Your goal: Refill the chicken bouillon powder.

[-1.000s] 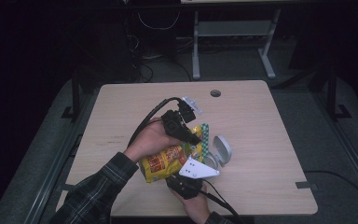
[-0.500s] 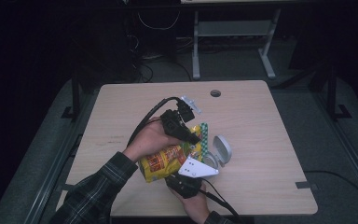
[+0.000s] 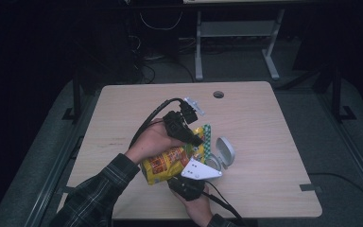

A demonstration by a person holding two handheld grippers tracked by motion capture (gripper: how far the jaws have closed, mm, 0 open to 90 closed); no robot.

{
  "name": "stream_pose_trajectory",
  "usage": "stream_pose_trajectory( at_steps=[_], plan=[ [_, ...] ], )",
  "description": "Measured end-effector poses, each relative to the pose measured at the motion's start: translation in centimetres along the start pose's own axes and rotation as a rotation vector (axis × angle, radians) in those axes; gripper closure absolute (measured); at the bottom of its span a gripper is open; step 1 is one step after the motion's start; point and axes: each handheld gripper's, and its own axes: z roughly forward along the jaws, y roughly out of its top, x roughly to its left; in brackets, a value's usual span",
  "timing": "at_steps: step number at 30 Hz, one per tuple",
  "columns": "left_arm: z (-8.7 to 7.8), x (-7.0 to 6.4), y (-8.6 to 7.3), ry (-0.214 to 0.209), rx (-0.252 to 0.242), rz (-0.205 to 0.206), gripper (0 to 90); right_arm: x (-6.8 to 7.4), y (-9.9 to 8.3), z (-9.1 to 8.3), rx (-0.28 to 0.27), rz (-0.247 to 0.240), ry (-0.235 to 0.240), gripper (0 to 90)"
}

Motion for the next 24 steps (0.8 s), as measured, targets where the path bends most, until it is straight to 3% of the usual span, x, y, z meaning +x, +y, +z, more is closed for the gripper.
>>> stream_pose_trajectory(
  at_steps=[24],
  plan=[
    [0.06, 0.01, 0.15, 0.005, 0.006, 0.001, 89.6, -0.15, 0.06, 0.02, -0.001, 0.004, 0.001, 89.8]
  ],
)
